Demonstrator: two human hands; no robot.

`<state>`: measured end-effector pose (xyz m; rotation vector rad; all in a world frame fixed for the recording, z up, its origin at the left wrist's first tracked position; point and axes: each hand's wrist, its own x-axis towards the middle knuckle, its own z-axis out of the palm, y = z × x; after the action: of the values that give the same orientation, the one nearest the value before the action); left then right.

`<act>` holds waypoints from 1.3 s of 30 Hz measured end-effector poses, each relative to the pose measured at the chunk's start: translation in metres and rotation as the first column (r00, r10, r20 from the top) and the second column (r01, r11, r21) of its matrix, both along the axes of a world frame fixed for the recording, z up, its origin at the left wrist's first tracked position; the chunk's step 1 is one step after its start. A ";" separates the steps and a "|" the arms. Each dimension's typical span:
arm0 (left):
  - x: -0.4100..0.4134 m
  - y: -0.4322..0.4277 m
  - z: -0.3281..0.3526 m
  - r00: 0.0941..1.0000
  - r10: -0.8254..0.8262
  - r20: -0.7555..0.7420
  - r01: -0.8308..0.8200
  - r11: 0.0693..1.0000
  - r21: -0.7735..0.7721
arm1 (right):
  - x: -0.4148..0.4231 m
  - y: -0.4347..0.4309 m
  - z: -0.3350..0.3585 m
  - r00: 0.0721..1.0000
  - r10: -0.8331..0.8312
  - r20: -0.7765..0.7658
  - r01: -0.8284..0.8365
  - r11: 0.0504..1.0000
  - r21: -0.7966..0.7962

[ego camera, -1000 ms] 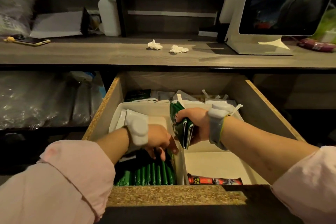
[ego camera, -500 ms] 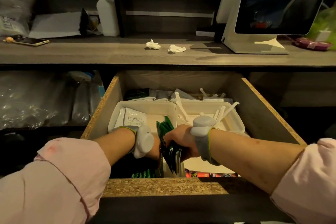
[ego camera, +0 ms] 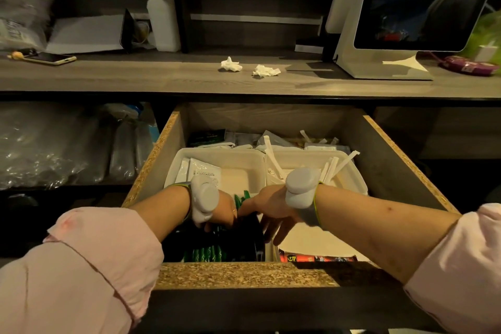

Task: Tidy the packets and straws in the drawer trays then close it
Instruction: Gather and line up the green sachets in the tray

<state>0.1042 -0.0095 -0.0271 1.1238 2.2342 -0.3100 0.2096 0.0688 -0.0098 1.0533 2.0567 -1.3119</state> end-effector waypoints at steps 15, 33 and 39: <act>-0.035 0.023 0.017 0.921 0.161 0.354 -0.227 0.962 0.153 | -0.021 0.017 -0.010 0.927 0.346 0.144 -0.364 0.924 0.121; -0.183 0.135 -0.026 0.938 0.293 -0.184 -0.171 0.855 0.491 | -0.076 0.115 -0.006 0.882 -0.220 -0.418 0.190 0.975 -0.111; -0.193 0.163 -0.027 0.953 0.255 -0.166 -0.214 0.950 0.228 | -0.075 0.130 -0.003 0.836 -0.301 -0.458 0.292 0.952 -0.091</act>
<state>-0.0884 0.1532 -0.0543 0.9479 2.5937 -0.0887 0.1351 0.1988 -0.0133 1.1714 2.2747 -1.8968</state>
